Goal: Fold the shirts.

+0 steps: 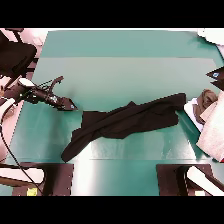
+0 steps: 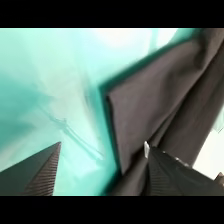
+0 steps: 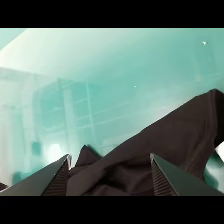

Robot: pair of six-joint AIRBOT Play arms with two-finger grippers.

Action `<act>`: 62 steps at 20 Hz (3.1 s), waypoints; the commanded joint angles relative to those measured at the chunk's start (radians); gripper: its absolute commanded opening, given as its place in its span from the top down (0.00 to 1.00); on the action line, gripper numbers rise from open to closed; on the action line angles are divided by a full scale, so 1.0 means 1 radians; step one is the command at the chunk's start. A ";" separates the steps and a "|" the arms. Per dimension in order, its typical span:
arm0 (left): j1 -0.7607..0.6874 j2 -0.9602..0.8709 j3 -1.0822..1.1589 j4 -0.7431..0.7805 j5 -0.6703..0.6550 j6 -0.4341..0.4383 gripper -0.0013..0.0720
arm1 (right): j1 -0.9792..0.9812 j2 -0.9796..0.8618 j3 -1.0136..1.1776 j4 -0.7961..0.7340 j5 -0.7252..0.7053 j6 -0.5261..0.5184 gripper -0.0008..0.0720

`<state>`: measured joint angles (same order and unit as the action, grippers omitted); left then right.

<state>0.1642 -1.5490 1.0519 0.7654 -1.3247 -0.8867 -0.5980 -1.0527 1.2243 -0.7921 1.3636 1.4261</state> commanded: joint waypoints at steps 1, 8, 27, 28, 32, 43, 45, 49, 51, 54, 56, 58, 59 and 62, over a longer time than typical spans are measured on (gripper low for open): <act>-0.010 -0.025 -0.029 -0.036 0.059 0.029 0.19 | 0.001 -0.007 0.011 -0.010 -0.003 -0.006 0.20; -0.167 -0.027 -0.034 0.005 0.174 -0.022 0.19 | 0.004 -0.007 0.011 -0.021 0.002 -0.006 0.20; -0.181 -0.030 -0.034 0.093 0.091 0.026 0.19 | 0.004 -0.007 0.011 -0.021 0.001 -0.006 0.20; -0.181 -0.034 -0.034 0.064 0.092 0.035 0.19 | 0.004 -0.007 0.011 -0.021 0.000 -0.006 0.20; -0.181 -0.063 -0.034 0.009 0.087 0.057 0.19 | 0.004 -0.007 0.011 -0.021 -0.002 -0.006 0.20; -0.181 -0.068 -0.034 0.008 0.077 0.075 0.95 | 0.004 -0.008 -0.004 -0.024 0.000 -0.006 0.20; -0.181 -0.066 -0.034 0.008 0.060 0.075 0.95 | 0.004 -0.008 -0.067 -0.024 0.000 -0.003 0.20; -0.181 -0.066 -0.034 0.009 0.057 0.075 0.95 | 0.004 -0.033 -0.251 -0.109 -0.030 0.047 0.21; -0.181 -0.066 -0.034 0.008 0.060 0.075 0.95 | 0.004 -0.060 -0.327 -0.143 -0.064 0.047 0.21; -0.181 -0.066 -0.034 0.008 0.058 0.075 0.95 | 0.005 -0.113 -0.391 -0.143 -0.108 0.037 0.21; -0.181 -0.066 -0.034 0.008 0.058 0.075 0.95 | 0.005 -0.162 -0.401 -0.129 -0.119 0.011 0.21; -0.181 -0.066 -0.034 0.008 0.058 0.075 0.95 | 0.005 -0.208 -0.401 -0.033 -0.145 -0.056 0.21; -0.181 -0.066 -0.034 0.008 0.057 0.075 0.95 | 0.005 -0.226 -0.400 0.020 -0.164 -0.084 0.21; -0.181 -0.066 -0.034 0.008 0.057 0.075 0.95 | 0.026 -0.264 -0.391 0.090 -0.226 -0.123 0.21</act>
<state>-0.0174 -1.6161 1.0172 0.7765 -1.2652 -0.8116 -0.5869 -1.2762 0.8330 -0.7811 1.1904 1.3560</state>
